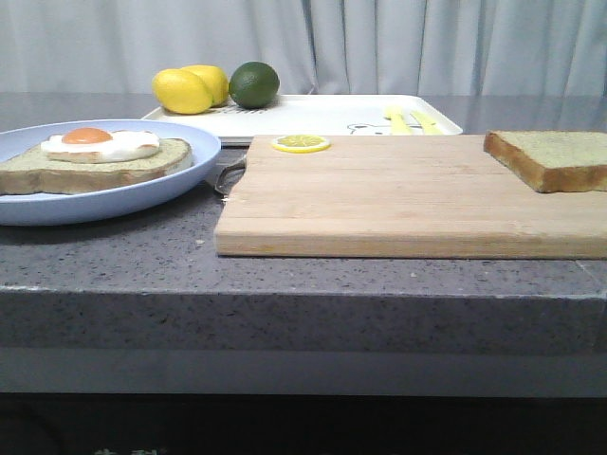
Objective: Place bread and move sandwich to tray
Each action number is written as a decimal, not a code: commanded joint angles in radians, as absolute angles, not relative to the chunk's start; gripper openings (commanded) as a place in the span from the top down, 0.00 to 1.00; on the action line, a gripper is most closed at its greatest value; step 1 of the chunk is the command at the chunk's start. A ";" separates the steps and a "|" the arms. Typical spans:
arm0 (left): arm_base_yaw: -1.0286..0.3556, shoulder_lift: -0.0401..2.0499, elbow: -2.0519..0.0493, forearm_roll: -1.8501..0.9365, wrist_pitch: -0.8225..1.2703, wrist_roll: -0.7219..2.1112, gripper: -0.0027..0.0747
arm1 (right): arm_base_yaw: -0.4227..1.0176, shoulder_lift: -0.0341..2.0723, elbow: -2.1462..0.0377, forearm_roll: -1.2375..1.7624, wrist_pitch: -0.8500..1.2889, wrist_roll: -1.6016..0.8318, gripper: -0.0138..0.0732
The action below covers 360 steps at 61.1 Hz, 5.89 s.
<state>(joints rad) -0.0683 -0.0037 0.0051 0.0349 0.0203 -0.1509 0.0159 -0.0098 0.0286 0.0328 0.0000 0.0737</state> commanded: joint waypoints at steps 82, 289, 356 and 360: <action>-0.067 0.024 -0.322 0.034 0.000 -0.152 0.99 | 0.010 0.002 -0.338 0.025 0.131 0.070 0.92; -0.270 0.538 -0.753 0.078 0.376 -0.119 0.40 | -0.508 1.676 -1.228 0.868 1.341 -0.566 0.10; -0.270 0.538 -0.753 0.078 0.375 -0.119 0.40 | -0.439 1.733 -1.228 0.896 1.287 -0.575 0.38; -0.270 0.538 -0.753 0.078 0.375 -0.119 0.40 | -0.442 1.733 -1.228 0.898 1.280 -0.575 0.42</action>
<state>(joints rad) -0.2601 0.5286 -0.7175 0.0738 0.4542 -0.1224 -0.4341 1.7702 -1.2056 0.8589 1.1956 -0.5633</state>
